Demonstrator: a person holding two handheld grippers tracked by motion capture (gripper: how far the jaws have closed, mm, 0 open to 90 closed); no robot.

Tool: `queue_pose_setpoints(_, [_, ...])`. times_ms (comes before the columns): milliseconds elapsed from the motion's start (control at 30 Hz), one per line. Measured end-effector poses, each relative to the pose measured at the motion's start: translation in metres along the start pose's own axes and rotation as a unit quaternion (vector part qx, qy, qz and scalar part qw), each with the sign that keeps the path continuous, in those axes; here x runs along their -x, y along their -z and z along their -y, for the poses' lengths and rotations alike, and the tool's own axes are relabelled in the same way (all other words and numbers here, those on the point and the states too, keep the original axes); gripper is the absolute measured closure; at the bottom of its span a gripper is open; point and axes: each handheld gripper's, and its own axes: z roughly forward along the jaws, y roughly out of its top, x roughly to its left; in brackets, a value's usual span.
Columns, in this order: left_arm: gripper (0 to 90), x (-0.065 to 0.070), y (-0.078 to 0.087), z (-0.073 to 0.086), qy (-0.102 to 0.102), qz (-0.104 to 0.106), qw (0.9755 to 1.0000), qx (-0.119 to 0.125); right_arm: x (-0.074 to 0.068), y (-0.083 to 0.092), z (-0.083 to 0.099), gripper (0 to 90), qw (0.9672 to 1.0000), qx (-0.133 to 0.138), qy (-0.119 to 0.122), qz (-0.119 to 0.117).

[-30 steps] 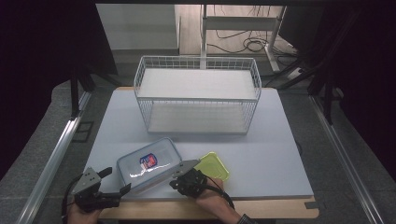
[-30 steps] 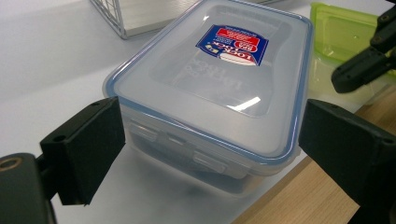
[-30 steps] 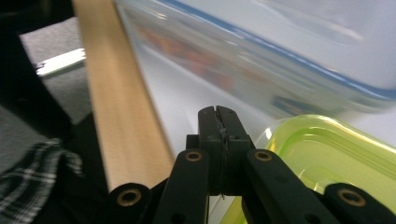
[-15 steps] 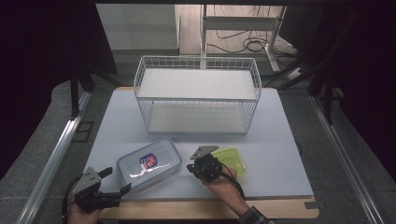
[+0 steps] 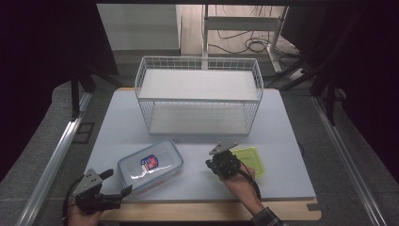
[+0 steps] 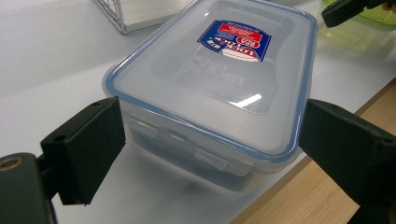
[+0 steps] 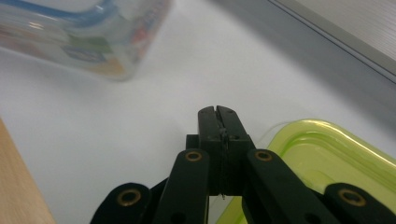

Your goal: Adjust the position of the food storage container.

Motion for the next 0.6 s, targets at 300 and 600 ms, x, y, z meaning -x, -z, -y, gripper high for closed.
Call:
queue_pose_setpoints(300, [7.6,0.001,-0.001,0.000,-0.004,-0.002,1.0000,-0.004,0.031,0.023,0.019,88.9,0.9991,-0.006,-0.035,0.024])
queue_pose_setpoints(600, [7.5,0.003,-0.003,0.000,-0.010,0.001,0.9999,-0.011,0.057,0.042,0.037,88.9,0.9968,-0.016,-0.056,0.054])
